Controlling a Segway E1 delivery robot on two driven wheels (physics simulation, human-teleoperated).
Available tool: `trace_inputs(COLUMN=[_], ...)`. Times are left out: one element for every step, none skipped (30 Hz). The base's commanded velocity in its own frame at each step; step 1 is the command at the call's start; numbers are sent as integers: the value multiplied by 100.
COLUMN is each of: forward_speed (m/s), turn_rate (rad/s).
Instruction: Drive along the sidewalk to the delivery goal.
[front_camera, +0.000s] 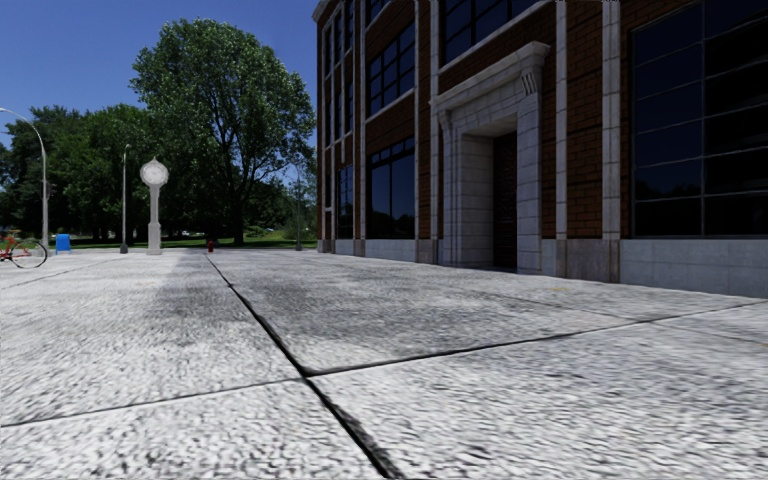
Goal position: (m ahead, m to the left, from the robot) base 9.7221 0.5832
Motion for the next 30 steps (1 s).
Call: trace_inputs(forward_speed=[200,200,200,200,200,200,200,200,200,200,200,200,200,200,200,200,200,200,200,200,200,200,200,200,200,200,200,200,200,200], turn_rate=[0,0,0,0,0,0,0,0,0,0,0,0,0,0,0,0,0,0,0,0,0,0,0,0,0,0,0,0,0,0])
